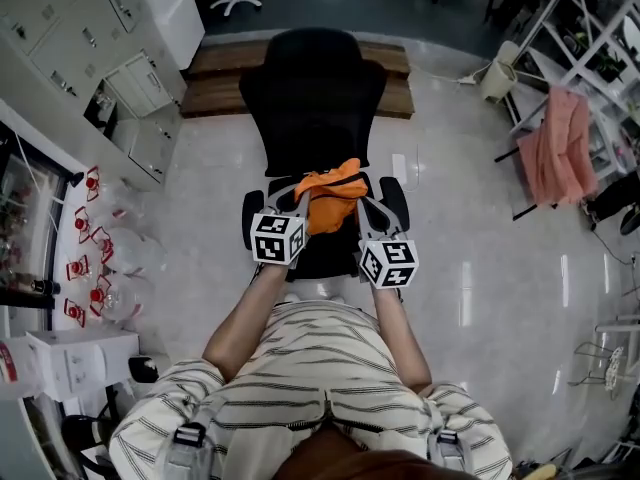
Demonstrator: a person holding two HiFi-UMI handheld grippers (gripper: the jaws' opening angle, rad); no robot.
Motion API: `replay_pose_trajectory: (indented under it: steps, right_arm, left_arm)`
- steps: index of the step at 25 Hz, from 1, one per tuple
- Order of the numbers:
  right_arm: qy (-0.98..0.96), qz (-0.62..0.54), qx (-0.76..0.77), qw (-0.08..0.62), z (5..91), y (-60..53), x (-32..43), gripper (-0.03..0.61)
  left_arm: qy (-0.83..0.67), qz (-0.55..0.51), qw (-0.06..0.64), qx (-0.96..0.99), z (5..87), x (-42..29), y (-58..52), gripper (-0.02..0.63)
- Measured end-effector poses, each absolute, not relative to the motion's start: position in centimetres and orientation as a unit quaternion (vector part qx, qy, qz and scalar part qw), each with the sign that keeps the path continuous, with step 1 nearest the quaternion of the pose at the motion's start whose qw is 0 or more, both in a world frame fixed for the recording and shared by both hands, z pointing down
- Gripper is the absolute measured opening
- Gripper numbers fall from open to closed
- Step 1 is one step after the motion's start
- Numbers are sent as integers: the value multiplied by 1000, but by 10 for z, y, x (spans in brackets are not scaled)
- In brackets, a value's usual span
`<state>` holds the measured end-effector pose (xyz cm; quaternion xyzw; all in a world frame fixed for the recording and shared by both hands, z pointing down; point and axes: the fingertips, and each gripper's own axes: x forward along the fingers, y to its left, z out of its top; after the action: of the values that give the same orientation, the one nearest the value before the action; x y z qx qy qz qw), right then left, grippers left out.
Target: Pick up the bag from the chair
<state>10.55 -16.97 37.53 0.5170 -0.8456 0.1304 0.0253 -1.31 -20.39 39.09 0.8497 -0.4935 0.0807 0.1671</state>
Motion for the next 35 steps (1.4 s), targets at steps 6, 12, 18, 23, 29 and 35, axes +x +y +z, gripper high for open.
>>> replay_pose_trajectory:
  steps: [6,12,18,23,29,35]
  right_arm:
    - [-849,124,513,24,370,-171,104,18]
    - [-853,123,507,23,371,-172,100,20]
    - [-854,119,506,23,370,-175,100,20]
    - [-854,120,506,25,373,-179,102,20]
    - [-853,122,507,26,376,-185,99,18]
    - [-850,124,511,30,380,-190,103,18]
  left_arm:
    - [-486,76,163,855,384,-12,-197,31]
    - [-483,71,155,859,385,-13,-189,31]
    - [-489,67,159,855,389,-17,-187,31]
    - [-493,70,157,853,392,-19,-187,31]
    - [-497,73,156,850,395,-23,-189,31]
    - [-496,71,151,852,394,-20,-189,31]
